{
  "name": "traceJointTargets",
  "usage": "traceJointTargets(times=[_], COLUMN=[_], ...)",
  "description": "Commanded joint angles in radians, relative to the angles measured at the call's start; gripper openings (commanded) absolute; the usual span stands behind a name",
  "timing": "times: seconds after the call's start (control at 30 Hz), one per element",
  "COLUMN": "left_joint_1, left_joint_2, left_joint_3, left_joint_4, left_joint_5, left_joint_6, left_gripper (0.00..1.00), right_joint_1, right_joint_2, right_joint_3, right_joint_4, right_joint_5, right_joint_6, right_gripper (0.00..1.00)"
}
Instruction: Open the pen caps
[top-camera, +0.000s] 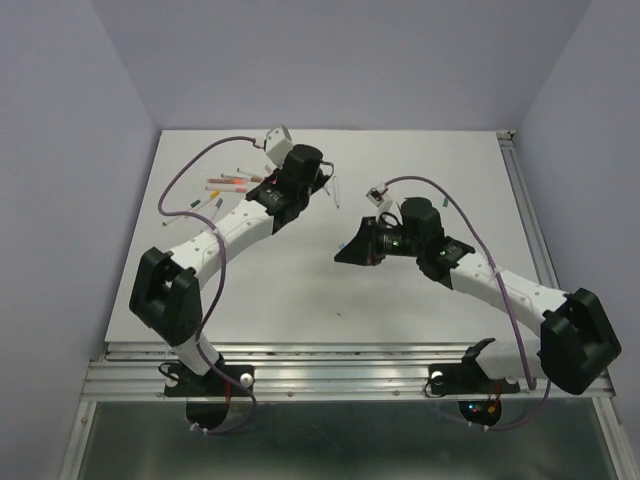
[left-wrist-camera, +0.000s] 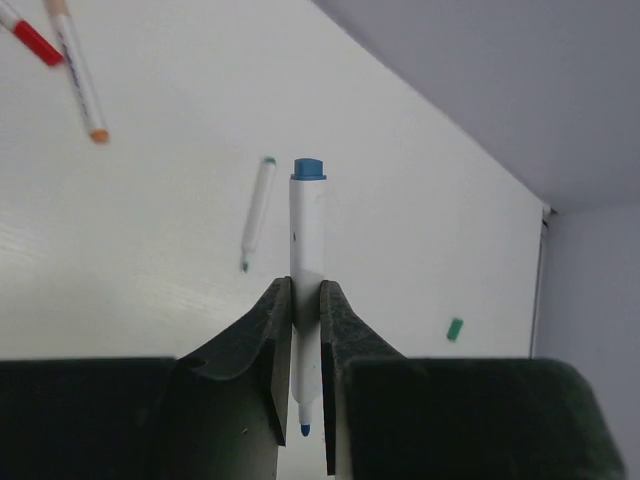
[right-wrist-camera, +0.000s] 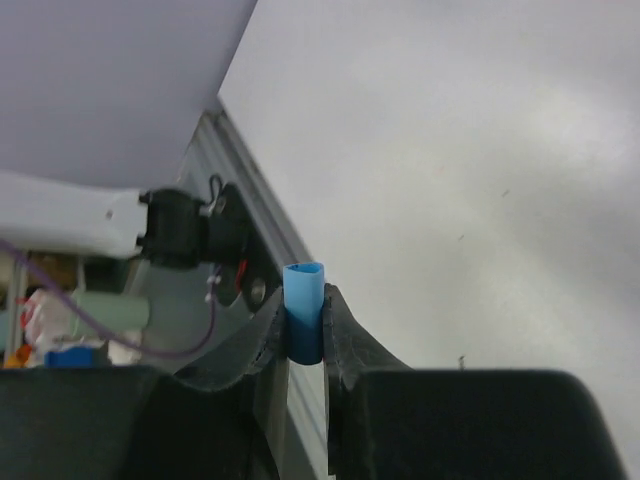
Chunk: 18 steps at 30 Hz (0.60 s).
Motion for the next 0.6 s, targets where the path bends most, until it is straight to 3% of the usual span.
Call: traceJointTargets(times=[0.0,0.1,0.2,0.3,0.43,0.57], left_joint_1=[0.157,0.175,0.182,0.183,0.185,0.185], left_joint_2=[0.090,0.106,0.110,0.156,0.261,0.394], left_joint_3=[0.079,0.084,0.059,0.071,0.163,0.319], left_joint_4=[0.065,0.068,0.118,0.178,0.148,0.012], left_joint_5=[-0.060,-0.057,-0.012,0.118,0.166,0.164], left_joint_6=[0.044,0.056,0.157,0.329,0.453,0.507], left_gripper=[0.00,0.00,0.00,0.00,0.00,0.00], right_joint_1=[0.052,0.053,0.053,0.041,-0.065,-0.218], right_joint_2=[-0.094,-0.134,-0.139,-0.111,-0.019,0.071], right_joint_3=[-0.138,-0.184,-0.140,-0.049,0.029,0.107], right_joint_4=[0.043,0.045,-0.066,-0.184,-0.316,-0.373], right_joint_5=[-0.190,-0.146,-0.024,0.075,0.240,0.335], right_joint_6=[0.048,0.064,0.016,-0.027,-0.062,-0.079], right_gripper=[0.01,0.01,0.01,0.01,0.01,0.01])
